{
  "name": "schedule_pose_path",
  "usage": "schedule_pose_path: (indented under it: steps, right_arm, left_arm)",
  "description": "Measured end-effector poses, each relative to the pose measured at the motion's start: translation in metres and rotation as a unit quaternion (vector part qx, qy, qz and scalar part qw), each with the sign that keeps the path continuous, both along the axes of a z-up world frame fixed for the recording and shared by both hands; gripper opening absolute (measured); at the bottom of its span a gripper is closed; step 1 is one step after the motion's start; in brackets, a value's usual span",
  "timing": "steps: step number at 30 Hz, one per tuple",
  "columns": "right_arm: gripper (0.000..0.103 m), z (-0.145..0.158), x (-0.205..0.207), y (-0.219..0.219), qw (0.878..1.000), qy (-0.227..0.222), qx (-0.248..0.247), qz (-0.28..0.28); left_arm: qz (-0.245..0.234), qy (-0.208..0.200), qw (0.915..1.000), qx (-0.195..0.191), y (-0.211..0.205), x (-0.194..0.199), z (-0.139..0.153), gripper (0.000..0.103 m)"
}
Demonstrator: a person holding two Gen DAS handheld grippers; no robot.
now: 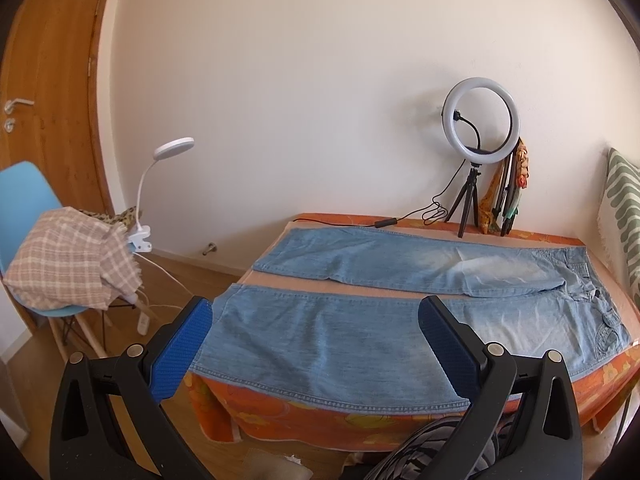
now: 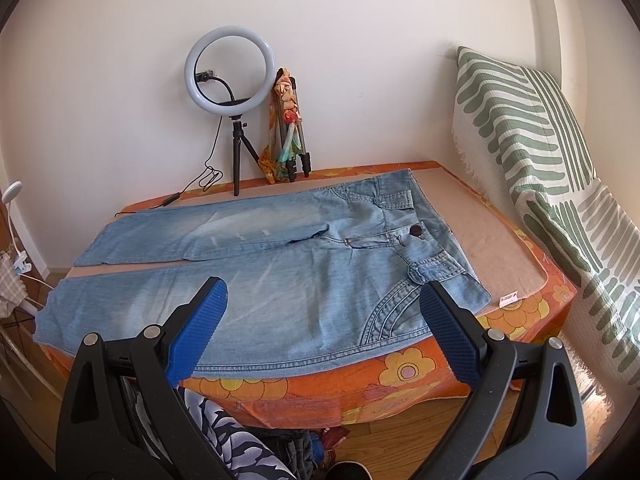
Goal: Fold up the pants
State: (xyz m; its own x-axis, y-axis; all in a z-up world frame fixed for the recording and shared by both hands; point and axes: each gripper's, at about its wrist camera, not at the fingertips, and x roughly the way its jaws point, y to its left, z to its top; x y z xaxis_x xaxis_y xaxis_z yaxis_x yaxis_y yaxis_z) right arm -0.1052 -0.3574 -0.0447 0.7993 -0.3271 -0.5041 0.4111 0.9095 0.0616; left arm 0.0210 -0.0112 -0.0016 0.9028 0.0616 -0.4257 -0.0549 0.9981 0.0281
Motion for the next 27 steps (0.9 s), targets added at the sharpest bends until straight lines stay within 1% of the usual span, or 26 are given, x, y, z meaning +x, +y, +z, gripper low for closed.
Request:
schedule_pose_path:
  steps: [3,10,13,15,18,21,24,27]
  right_arm:
    - [0.099,-0.001,0.011,-0.005,1.000,0.002,-0.002,0.003]
    - [0.099,0.005,0.052,-0.008,1.000,0.008,-0.016,0.026]
    - [0.099,0.011,0.072,-0.010,0.999,0.007,-0.015,0.038]
    - [0.099,0.017,0.088,-0.012,0.999,0.005,-0.007,0.052]
    - [0.099,0.024,0.114,-0.014,0.996,0.013,0.005,0.085]
    - [0.099,0.030,0.147,-0.014,0.992,0.039,0.023,0.114]
    - [0.099,0.041,0.178,-0.015,0.987,0.045,0.043,0.145]
    - [0.099,0.050,0.210,-0.015,0.986,0.044,0.036,0.158]
  left_arm:
    - [0.006,0.008,0.9999,0.006,0.006,0.012,-0.006,0.103]
    - [-0.013,0.033,0.9991,0.022,0.016,0.049,-0.023,0.103]
    - [-0.044,0.024,0.9987,0.008,0.026,0.063,-0.026,0.103]
    - [-0.054,0.023,0.9983,-0.003,0.033,0.075,-0.027,0.103]
    - [-0.048,0.036,0.9982,-0.001,0.041,0.101,-0.027,0.103]
    - [-0.045,0.049,0.9978,0.004,0.050,0.128,-0.027,0.102]
    - [-0.044,0.059,0.9973,0.010,0.057,0.158,-0.027,0.102]
    - [-0.045,0.072,0.9964,0.010,0.064,0.193,-0.028,0.102]
